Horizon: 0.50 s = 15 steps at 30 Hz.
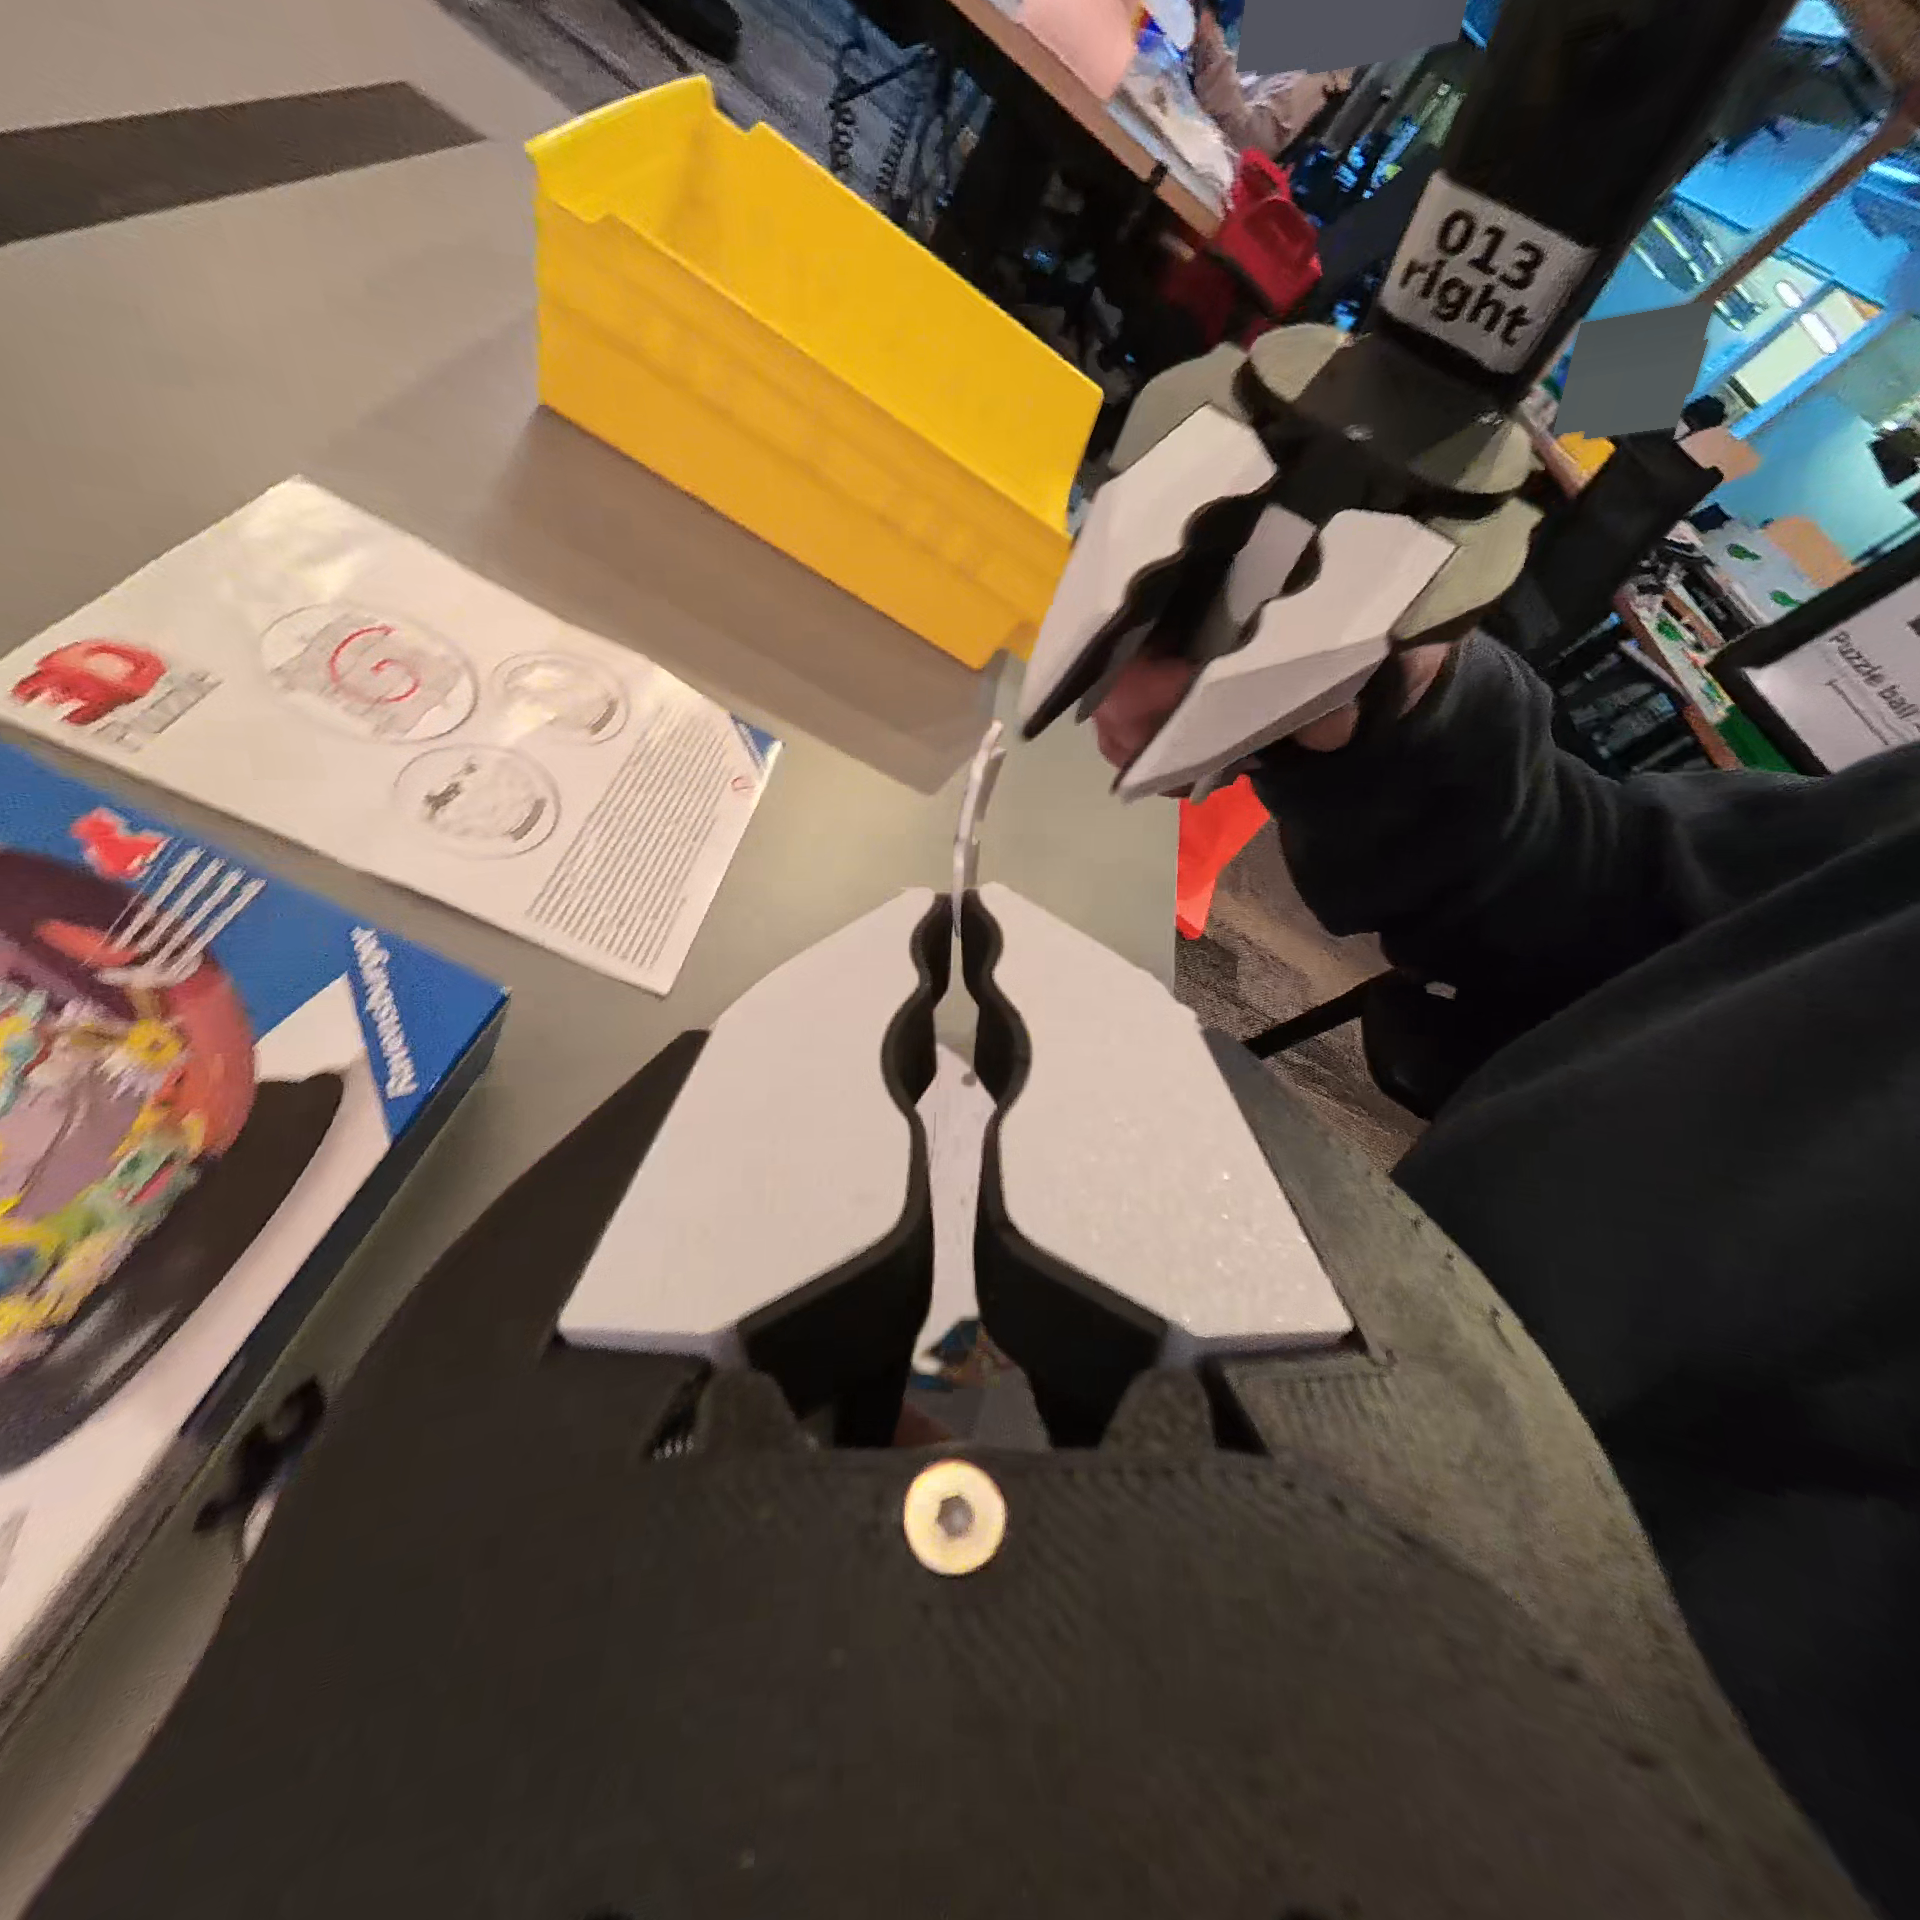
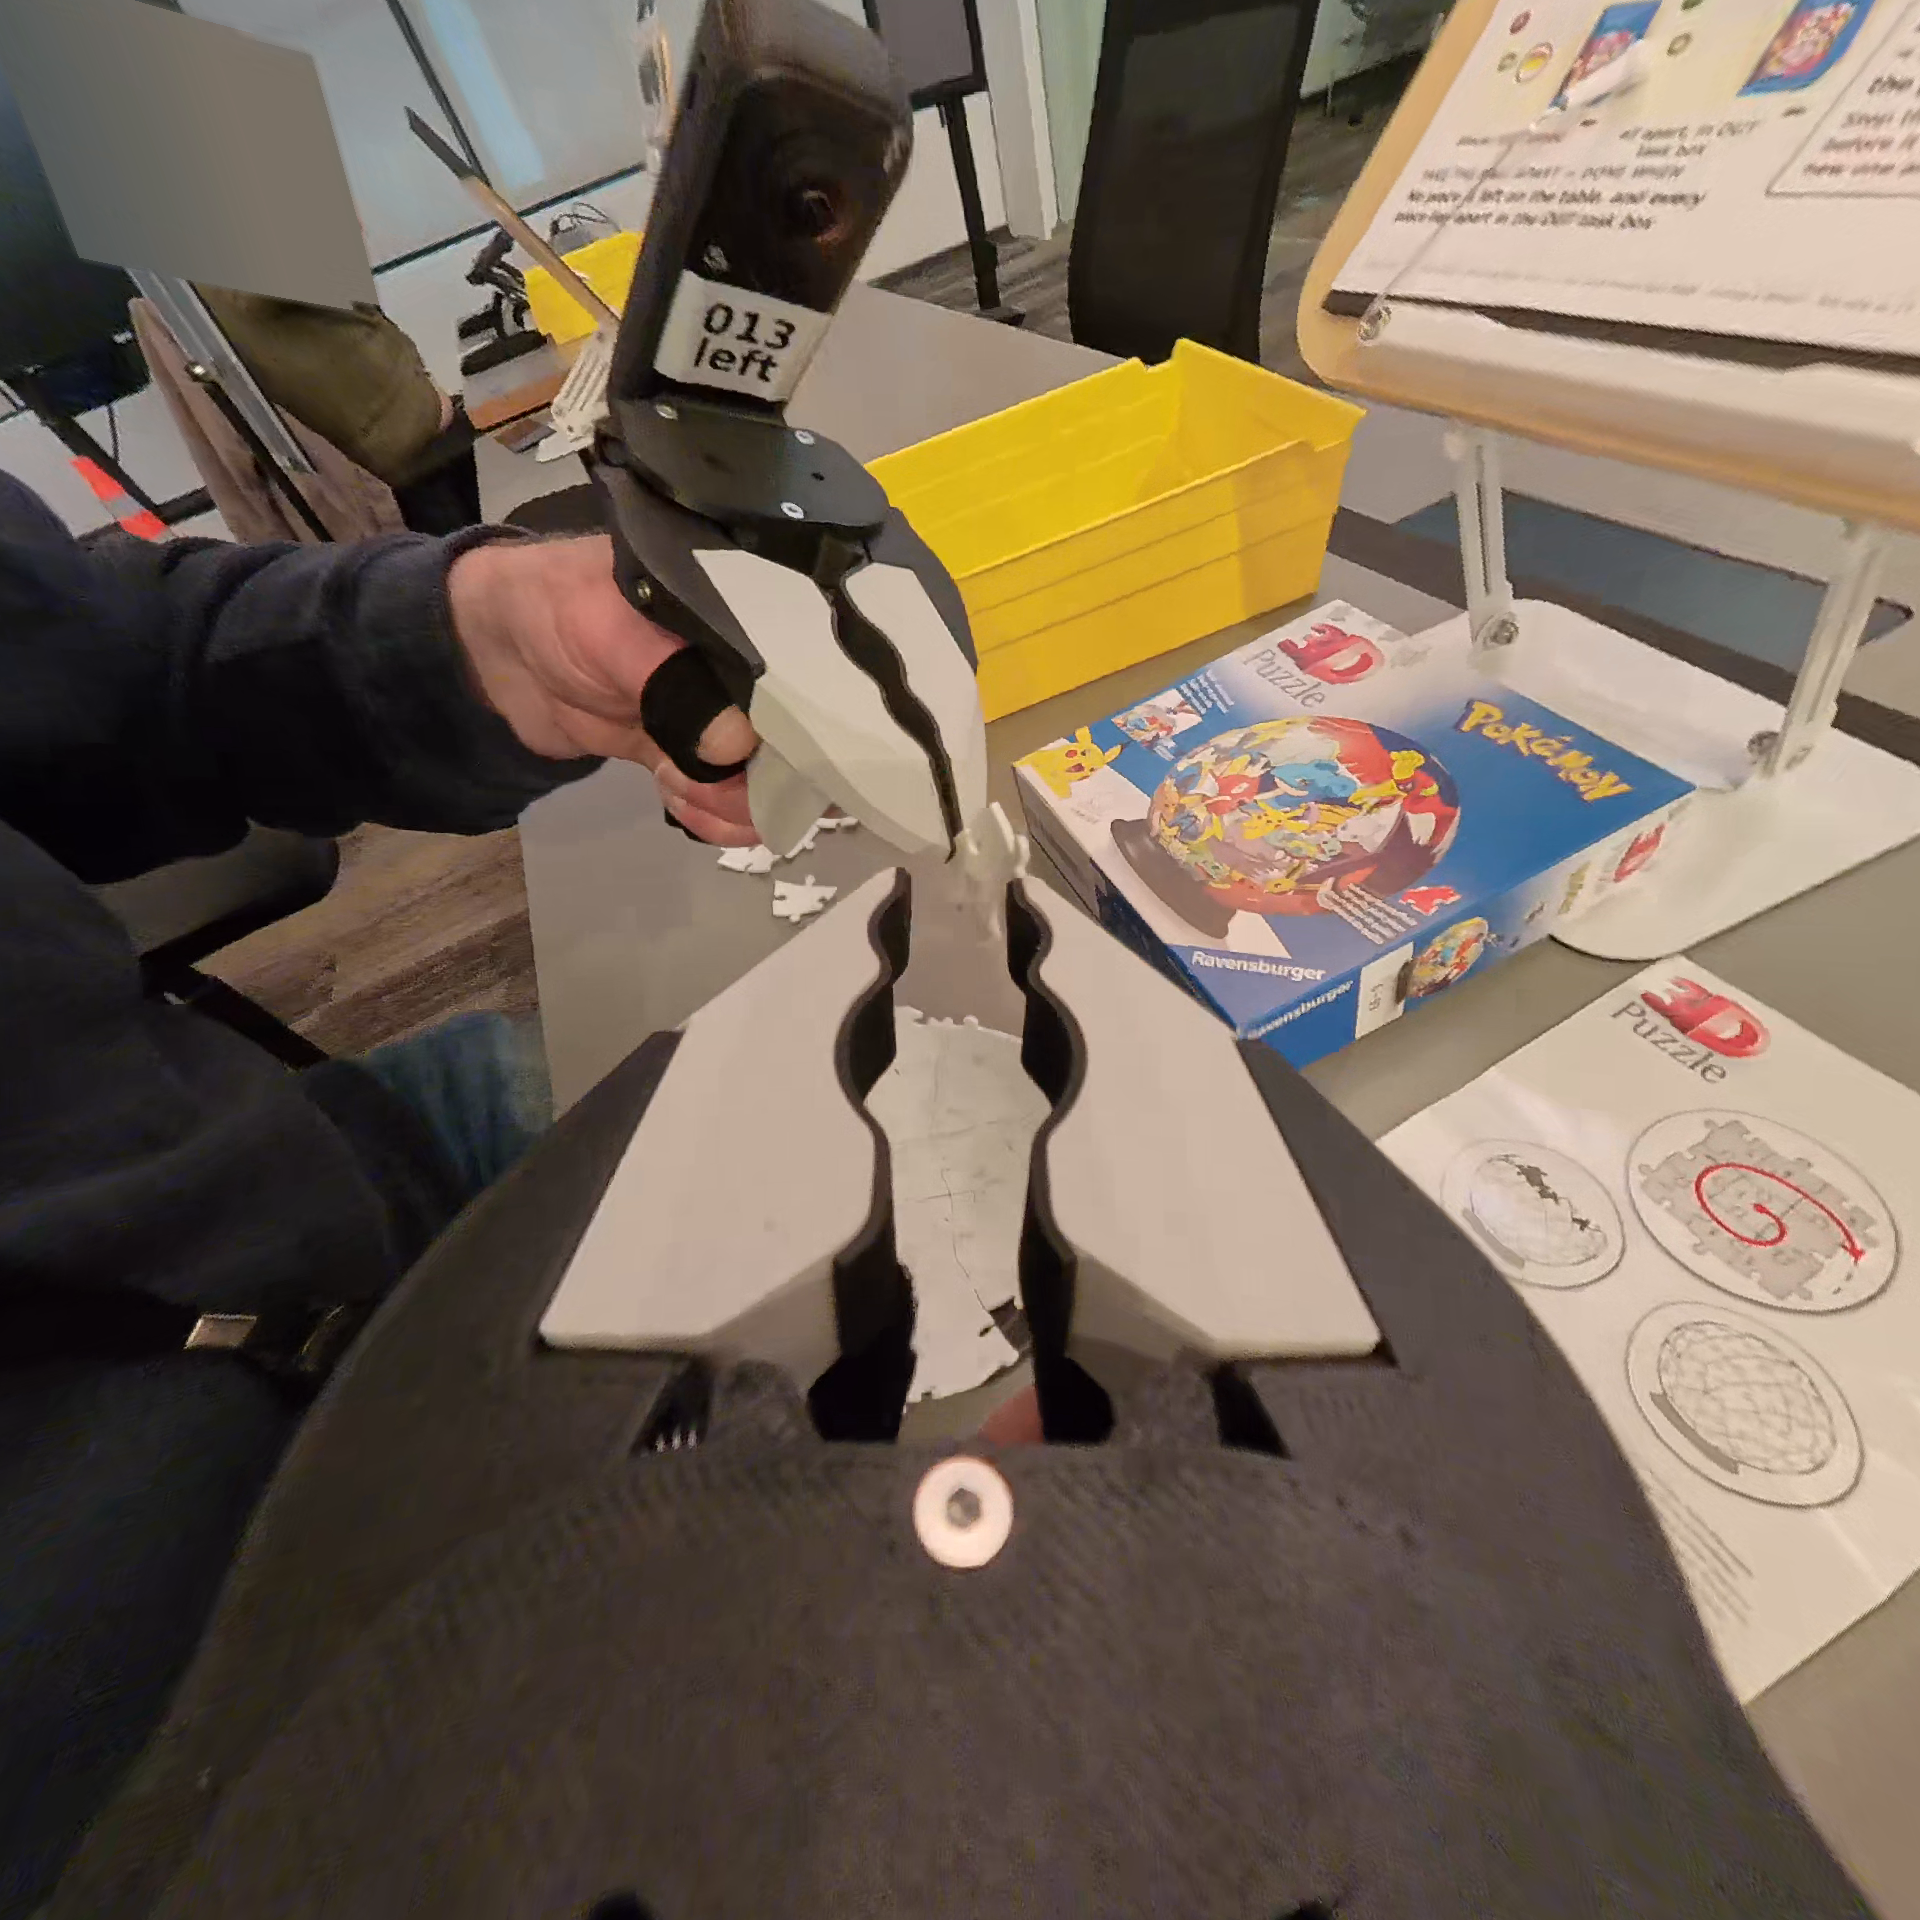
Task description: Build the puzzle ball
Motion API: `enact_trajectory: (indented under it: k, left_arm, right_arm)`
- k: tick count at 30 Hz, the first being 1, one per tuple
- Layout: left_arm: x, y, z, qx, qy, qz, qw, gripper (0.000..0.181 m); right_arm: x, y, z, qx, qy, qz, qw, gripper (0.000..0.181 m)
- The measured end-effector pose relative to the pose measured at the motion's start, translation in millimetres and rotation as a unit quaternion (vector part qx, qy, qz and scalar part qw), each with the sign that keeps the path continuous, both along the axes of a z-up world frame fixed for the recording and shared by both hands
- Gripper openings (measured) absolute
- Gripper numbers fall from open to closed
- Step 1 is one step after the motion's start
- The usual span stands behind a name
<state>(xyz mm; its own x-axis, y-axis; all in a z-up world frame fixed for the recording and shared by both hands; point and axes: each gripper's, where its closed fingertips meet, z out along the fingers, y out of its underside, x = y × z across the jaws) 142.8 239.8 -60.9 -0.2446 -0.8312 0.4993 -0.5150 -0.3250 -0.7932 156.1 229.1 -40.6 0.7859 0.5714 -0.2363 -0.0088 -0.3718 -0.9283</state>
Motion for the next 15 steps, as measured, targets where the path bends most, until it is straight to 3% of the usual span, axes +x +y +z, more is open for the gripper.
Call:
enact_trajectory:
  k: [9, 15]
  left_arm:
    - [19, -13, -2, -0.024, -0.026, -0.016, 0.999, 0.002]
    - [21, -7, -3, -0.045, -0.036, -0.002, 0.998, 0.002]
  right_arm:
    - [8, -1, -6, -0.015, 0.041, -0.012, 0.999, 0.000]
    - [15, 1, -8, -0.024, 0.075, -0.027, 0.997, 0.005]
